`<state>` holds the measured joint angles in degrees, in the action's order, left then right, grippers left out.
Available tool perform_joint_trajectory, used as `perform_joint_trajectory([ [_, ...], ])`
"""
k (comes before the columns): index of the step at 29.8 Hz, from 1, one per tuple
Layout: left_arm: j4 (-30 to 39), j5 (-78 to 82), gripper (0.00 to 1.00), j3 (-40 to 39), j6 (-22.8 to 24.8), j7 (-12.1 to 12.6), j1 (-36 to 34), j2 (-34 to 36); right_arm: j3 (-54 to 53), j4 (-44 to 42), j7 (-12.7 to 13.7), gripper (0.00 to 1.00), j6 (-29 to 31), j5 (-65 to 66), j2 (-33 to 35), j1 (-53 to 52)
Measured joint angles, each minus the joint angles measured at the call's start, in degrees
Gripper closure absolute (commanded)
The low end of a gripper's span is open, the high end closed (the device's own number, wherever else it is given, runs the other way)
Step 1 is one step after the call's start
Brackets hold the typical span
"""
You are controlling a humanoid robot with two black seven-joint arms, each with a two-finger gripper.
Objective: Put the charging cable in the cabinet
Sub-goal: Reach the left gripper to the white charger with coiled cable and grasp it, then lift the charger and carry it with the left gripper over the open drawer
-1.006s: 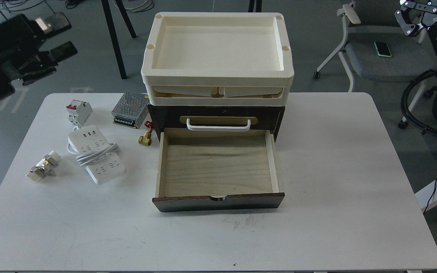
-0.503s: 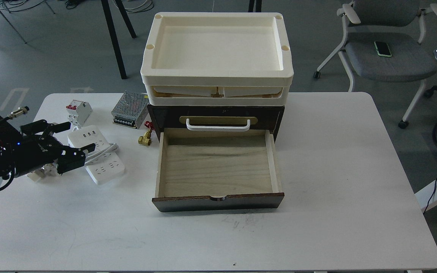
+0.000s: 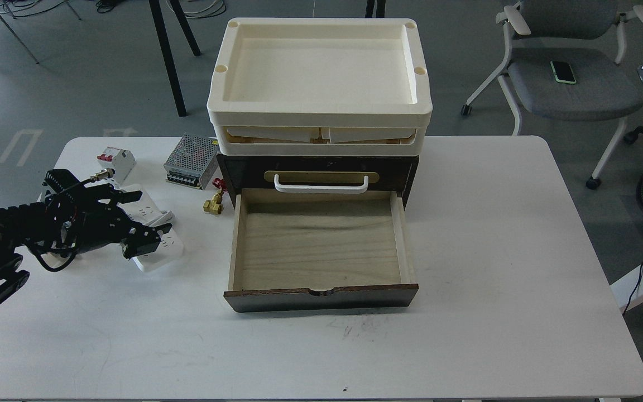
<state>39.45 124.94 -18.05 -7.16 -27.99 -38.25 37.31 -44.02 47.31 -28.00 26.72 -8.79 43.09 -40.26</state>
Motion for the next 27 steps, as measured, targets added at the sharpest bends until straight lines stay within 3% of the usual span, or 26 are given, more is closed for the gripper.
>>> perform_joint_trajectory([
  [6, -4.9, -0.1, 0.26, 1.2, -0.6, 0.0, -0.1, -2.7, -0.1, 0.2, 0.0, 0.0, 0.0, 0.0, 0.0, 0.0],
  [10, -5.1, 0.0, 0.39, 1.4, -1.0, 0.0, -0.1, -2.8, -0.1, 0.2, 0.0, 0.0, -0.1, 0.0, 0.2, 0.0],
  [13, -5.1, 0.0, 0.71, 2.3, -1.0, 0.0, -0.2, -2.8, -0.1, 0.2, 0.0, 0.0, -0.1, -0.1, 0.3, 0.2],
  [18, -5.2, 0.0, 0.83, 3.7, -1.1, 0.0, -0.3, -2.8, -0.1, 0.3, 0.0, 0.0, -0.1, -0.1, 0.4, 0.4],
  [20, -5.1, 0.0, 0.97, 3.8, -1.1, 0.0, -0.4, -2.7, -0.1, 0.3, 0.0, 0.0, -0.1, -0.2, 0.4, 0.5],
  [27, -4.6, -0.1, 1.0, 3.8, -3.5, 0.0, -1.9, -2.8, -0.1, 0.3, 0.0, 0.0, -0.1, -0.2, 0.4, 0.7],
])
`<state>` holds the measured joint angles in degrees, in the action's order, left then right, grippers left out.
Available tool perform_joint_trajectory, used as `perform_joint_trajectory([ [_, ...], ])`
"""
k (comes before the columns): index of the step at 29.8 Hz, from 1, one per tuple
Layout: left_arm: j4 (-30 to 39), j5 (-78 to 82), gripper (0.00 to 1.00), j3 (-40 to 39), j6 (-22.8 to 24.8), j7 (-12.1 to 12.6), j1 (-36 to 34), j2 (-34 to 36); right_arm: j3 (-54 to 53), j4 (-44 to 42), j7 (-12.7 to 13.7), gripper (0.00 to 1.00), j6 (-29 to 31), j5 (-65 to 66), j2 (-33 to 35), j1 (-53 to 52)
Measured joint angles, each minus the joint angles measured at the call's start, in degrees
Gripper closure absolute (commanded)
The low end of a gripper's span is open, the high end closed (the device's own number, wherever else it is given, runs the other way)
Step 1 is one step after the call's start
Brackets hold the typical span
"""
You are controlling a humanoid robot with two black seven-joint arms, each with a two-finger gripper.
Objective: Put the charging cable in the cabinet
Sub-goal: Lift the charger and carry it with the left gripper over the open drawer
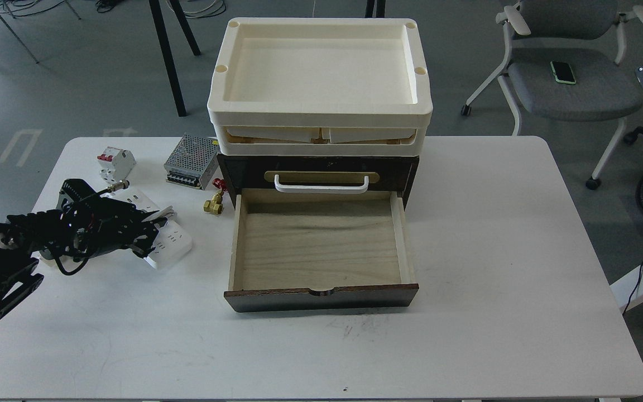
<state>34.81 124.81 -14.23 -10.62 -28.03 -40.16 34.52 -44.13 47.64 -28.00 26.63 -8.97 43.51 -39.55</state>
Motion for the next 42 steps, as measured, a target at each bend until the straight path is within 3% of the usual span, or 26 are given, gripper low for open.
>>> perform_joint_trajectory([
  [4, 1.6, -0.2, 1.0, -0.1, -0.5, 0.0, -0.4, 0.8, 0.0, 0.0, 0.0, 0.0, 0.0, 0.0, 0.0, 0.1],
  [6, 5.7, -1.5, 1.0, -0.2, -0.2, 0.0, -0.7, 3.5, 0.0, 0.0, 0.0, 0.0, 0.0, 0.0, 0.1, 0.1],
  [18, 46.7, -11.5, 1.0, -1.6, 6.2, 0.1, -0.7, 32.7, -0.1, -0.2, 0.0, 0.0, 0.0, 0.0, 0.0, 0.2],
  [25, 63.1, -21.9, 1.0, -2.3, 12.5, 0.0, -0.9, 35.5, 0.0, -0.2, 0.0, 0.0, -0.9, -0.1, -0.3, 0.2],
  [31, 62.9, -28.1, 1.0, -3.9, 17.0, 0.1, -0.9, 26.9, 0.0, -0.2, 0.0, 0.0, -1.0, -0.1, -0.1, 0.6],
  [42, 46.3, -32.9, 1.0, -3.9, 21.2, 0.0, -0.6, 7.5, 0.1, -0.2, 0.0, 0.0, -1.3, -0.1, -0.4, 1.2],
])
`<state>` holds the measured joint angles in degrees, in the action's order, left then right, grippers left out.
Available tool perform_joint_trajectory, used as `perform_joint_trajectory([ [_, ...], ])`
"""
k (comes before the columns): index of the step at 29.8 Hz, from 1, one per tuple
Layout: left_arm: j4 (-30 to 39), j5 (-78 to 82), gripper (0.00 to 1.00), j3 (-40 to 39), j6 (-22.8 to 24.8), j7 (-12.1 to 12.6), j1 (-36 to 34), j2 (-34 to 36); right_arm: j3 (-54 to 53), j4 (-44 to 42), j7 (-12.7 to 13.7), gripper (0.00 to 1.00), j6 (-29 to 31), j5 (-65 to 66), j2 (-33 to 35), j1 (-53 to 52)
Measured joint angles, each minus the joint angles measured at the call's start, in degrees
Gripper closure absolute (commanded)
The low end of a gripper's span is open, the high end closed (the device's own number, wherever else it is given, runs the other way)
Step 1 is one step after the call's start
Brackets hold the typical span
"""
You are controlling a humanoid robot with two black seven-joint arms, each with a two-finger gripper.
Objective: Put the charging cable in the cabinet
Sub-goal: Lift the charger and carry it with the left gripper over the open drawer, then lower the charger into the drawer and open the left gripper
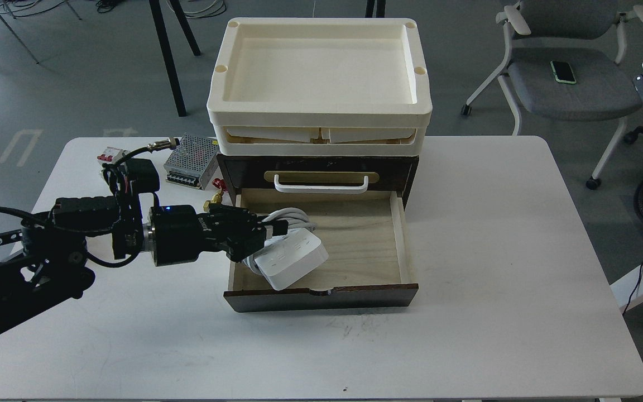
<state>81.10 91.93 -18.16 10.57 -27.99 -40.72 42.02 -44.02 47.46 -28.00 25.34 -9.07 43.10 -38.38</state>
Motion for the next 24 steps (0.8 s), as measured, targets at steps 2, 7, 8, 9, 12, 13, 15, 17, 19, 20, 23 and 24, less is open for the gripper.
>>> perform_joint_trajectory([
  [2, -3.4, -1.2, 1.0, 0.2, 0.4, 0.0, 0.0, -2.9, 0.1, 0.0, 0.0, 0.0, -0.2, -0.1, 0.0, 0.0],
  [7, -13.2, -1.4, 1.0, 0.7, 0.4, 0.0, 0.1, -9.0, 0.0, 0.0, 0.0, 0.0, -0.3, -0.1, 0.0, 0.1],
  [8, -14.9, -1.4, 1.0, 0.7, 0.4, 0.0, 0.2, -9.8, 0.0, 0.0, 0.0, 0.0, -0.3, -0.1, 0.0, 0.2],
  [9, -16.5, -1.5, 1.0, 0.7, 0.3, 0.0, 0.3, -10.6, -0.1, 0.0, 0.0, 0.0, -0.3, -0.1, 0.0, 0.3],
  [12, -20.7, -2.1, 1.0, 0.6, 0.1, 0.0, 0.0, -13.8, -0.1, 0.1, 0.0, 0.0, -0.3, -0.1, 0.0, 0.6],
  [13, -22.1, -2.1, 1.0, 0.6, 0.0, 0.0, -0.1, -14.8, -0.1, 0.1, 0.0, 0.0, -0.3, -0.1, 0.0, 0.8],
  [15, -25.0, -2.1, 1.0, 0.6, 0.0, 0.0, 0.0, -16.3, -0.1, 0.1, 0.0, 0.0, -0.3, -0.1, 0.0, 1.1],
  [17, -26.7, -2.1, 1.0, 0.6, -0.3, 0.0, 0.4, -16.9, -0.1, 0.1, 0.0, 0.0, -0.3, -0.1, 0.0, 1.2],
  [19, -27.3, -2.1, 0.98, 0.6, -1.0, 0.0, 1.0, -17.3, -0.2, 0.1, 0.0, 0.0, -0.2, -0.1, 0.0, 1.3],
  [20, -27.4, -2.1, 0.96, 0.6, -1.4, 0.0, 1.3, -17.5, -0.2, 0.0, 0.0, 0.0, -0.2, -0.1, 0.0, 1.3],
  [23, -27.6, -2.1, 0.82, 0.7, -2.2, 0.0, 2.3, -18.0, -0.3, 0.0, 0.0, 0.0, -0.1, -0.1, 0.0, 1.4],
  [24, -27.6, -2.1, 0.74, 0.7, -2.3, 0.0, 2.4, -18.2, -0.3, 0.0, 0.0, 0.0, -0.1, -0.1, 0.0, 1.4],
])
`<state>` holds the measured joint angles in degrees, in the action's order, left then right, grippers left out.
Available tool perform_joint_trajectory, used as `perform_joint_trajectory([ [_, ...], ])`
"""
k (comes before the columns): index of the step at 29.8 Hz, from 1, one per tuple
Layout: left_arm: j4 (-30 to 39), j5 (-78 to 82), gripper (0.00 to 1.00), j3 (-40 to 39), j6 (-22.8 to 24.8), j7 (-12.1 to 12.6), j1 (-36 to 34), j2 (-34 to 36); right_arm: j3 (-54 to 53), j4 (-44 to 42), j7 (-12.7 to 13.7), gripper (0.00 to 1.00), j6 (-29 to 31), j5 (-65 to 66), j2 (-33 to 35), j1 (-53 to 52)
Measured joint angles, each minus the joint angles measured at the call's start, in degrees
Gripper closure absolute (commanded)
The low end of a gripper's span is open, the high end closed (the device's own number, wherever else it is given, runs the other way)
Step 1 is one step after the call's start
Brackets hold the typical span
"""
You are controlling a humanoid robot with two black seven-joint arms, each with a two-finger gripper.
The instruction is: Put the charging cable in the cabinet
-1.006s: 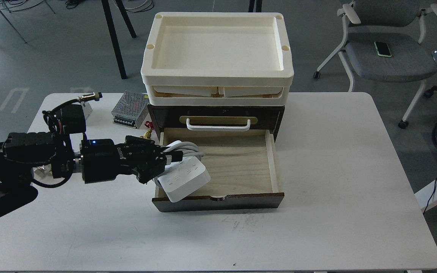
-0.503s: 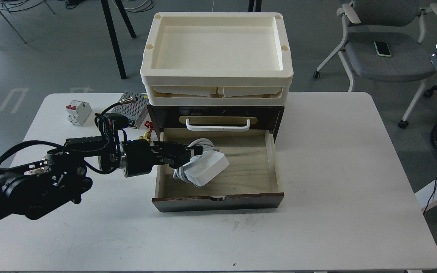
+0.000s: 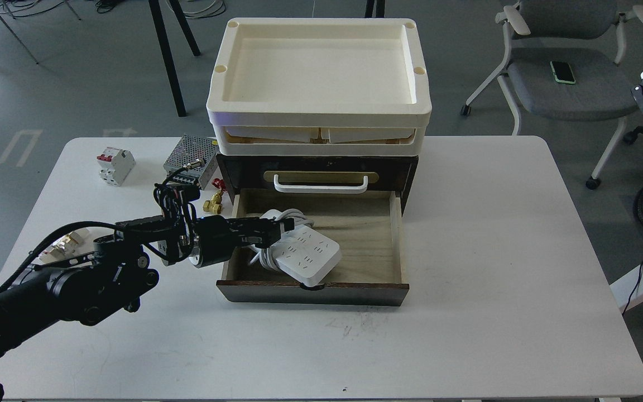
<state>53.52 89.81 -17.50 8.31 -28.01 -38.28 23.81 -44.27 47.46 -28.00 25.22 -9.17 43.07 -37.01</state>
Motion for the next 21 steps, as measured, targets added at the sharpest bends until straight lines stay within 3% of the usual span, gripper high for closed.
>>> perform_joint_trajectory([
  [2, 0.0, -0.1, 0.51, 0.0, -0.1, 0.0, 0.2, -0.2, 0.0, 0.0, 0.0, 0.0, 0.0, 0.0, 0.0, 0.0],
  [3, 0.0, -0.1, 0.31, 0.0, -0.1, 0.0, 0.2, -0.2, 0.0, 0.0, 0.0, 0.0, 0.0, 0.0, 0.0, 0.0],
  [4, 0.0, -0.2, 0.22, -0.1, -0.1, 0.0, 0.4, -0.2, 0.0, 0.0, 0.0, 0.0, 0.0, 0.0, 0.0, 0.0],
  [10, 0.8, -3.7, 0.03, -0.7, -0.9, 0.0, 0.7, -0.1, 0.0, 0.1, 0.0, 0.0, -0.1, -0.1, 0.0, 0.0],
  [15, 0.8, -4.6, 0.02, -0.7, -0.8, 0.0, 0.3, 2.1, 0.0, 0.1, 0.0, 0.0, -0.1, -0.1, 0.0, 0.0],
  [21, 4.2, -5.7, 0.02, -0.8, -0.6, 0.0, 1.6, 12.7, 0.0, 0.1, 0.0, 0.0, -0.1, -0.2, 0.0, 0.0],
])
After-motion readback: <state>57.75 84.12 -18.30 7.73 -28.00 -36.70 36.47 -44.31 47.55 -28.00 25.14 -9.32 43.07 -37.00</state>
